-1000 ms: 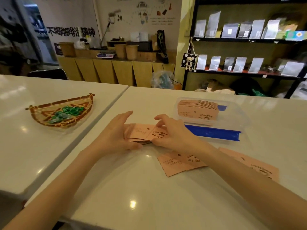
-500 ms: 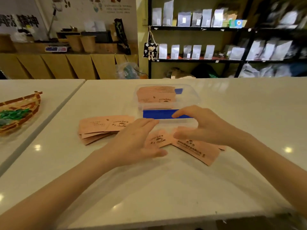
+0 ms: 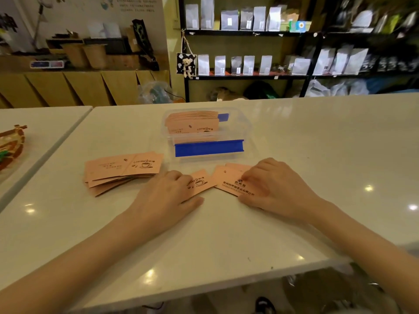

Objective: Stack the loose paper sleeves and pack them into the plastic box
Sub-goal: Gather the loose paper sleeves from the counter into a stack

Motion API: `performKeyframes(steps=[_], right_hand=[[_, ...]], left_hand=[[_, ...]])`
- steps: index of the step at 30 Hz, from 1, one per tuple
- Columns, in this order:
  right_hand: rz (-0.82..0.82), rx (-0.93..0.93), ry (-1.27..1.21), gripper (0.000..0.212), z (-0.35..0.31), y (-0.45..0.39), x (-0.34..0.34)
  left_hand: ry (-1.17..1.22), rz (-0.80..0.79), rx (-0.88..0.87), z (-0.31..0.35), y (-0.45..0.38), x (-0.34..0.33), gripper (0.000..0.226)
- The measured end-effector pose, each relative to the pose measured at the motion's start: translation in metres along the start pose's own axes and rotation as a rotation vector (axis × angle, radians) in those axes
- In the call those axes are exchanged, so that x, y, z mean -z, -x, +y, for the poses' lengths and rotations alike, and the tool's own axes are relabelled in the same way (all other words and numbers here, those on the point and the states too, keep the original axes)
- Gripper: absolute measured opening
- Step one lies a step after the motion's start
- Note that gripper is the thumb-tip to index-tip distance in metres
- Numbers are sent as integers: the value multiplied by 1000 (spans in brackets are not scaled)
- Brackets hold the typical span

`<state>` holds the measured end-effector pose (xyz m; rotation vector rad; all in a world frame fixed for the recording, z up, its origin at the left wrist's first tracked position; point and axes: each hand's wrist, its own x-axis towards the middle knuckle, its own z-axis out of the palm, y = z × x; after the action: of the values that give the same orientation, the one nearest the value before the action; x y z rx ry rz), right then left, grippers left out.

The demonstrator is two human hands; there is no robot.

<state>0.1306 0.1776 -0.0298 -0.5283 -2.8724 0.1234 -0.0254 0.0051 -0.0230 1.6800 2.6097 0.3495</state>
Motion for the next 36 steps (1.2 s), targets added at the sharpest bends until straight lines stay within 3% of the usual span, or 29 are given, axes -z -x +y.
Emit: performKeyframes(steps=[10, 17, 23, 28, 34, 36], right_hand=[[111, -19, -92, 49, 0, -11, 22], [219, -13, -150, 41, -22, -45, 34], [310, -8, -469, 37, -57, -86, 34], [267, 115, -517, 37, -95, -115, 21], [173, 196, -416, 42, -127, -132, -8], [151, 227, -357, 45, -131, -133, -12]], left_hand=[[267, 102, 88, 1, 1, 26, 67], [185, 214, 157, -26, 6, 64, 78], [236, 182, 298, -70, 0, 70, 94], [231, 131, 322, -87, -12, 60, 98], [278, 154, 290, -100, -5, 49, 73], [317, 174, 338, -108, 1, 46, 85]])
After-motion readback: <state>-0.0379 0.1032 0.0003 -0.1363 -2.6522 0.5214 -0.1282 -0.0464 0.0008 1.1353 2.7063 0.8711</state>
